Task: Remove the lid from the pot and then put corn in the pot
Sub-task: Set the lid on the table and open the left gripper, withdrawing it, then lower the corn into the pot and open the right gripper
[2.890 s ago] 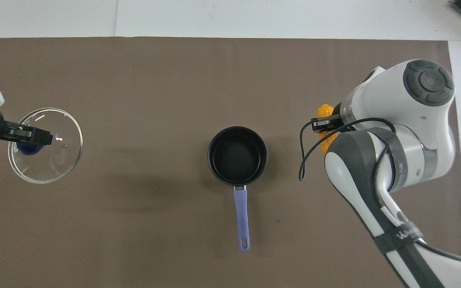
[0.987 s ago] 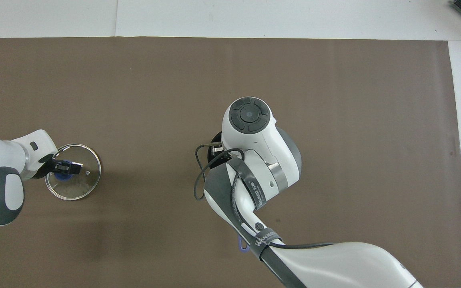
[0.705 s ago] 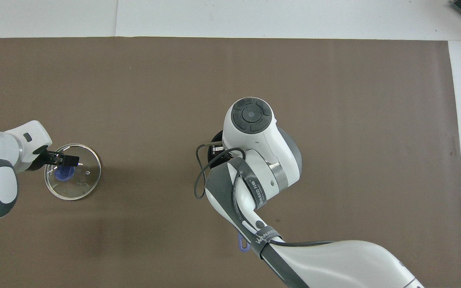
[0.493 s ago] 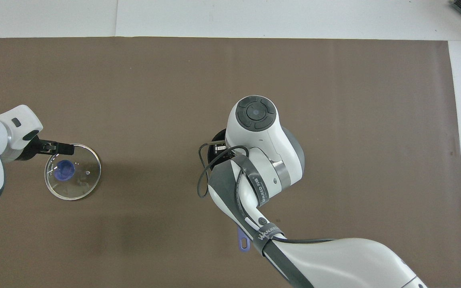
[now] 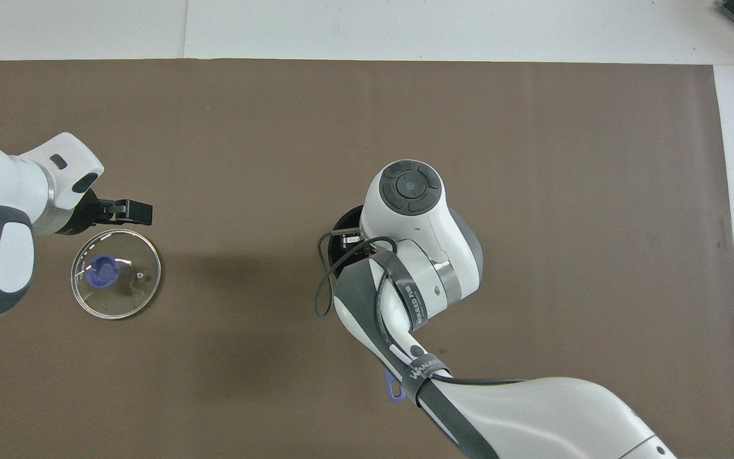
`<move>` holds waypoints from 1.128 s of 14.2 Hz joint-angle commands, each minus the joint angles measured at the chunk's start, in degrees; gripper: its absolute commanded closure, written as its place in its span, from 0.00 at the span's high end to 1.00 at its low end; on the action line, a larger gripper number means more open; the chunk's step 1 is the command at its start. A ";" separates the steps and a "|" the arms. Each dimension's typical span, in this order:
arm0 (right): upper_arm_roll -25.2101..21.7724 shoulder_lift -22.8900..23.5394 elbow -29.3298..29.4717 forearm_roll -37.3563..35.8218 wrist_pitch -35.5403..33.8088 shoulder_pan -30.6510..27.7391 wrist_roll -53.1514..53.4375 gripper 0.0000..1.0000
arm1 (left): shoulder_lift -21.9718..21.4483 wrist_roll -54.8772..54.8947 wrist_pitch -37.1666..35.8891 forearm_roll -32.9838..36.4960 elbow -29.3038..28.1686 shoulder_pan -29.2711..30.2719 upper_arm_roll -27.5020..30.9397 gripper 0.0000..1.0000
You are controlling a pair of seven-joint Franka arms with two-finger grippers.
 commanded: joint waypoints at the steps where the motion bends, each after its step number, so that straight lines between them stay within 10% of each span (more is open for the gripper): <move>1: 0.39 -0.52 -1.83 1.88 1.70 -0.65 -2.41 0.49 | 0.90 -0.71 -8.95 -0.53 7.43 0.07 0.71 1.00; 3: 0.39 -0.52 -1.66 1.79 1.52 -0.65 -2.32 0.97 | 0.02 -0.27 -14.33 -0.54 10.70 0.25 0.88 1.00; 16: -2.08 -14.65 -0.70 -6.11 -6.11 -8.82 -2.59 1.00 | -0.95 -0.18 -37.89 0.26 25.39 0.78 1.41 1.00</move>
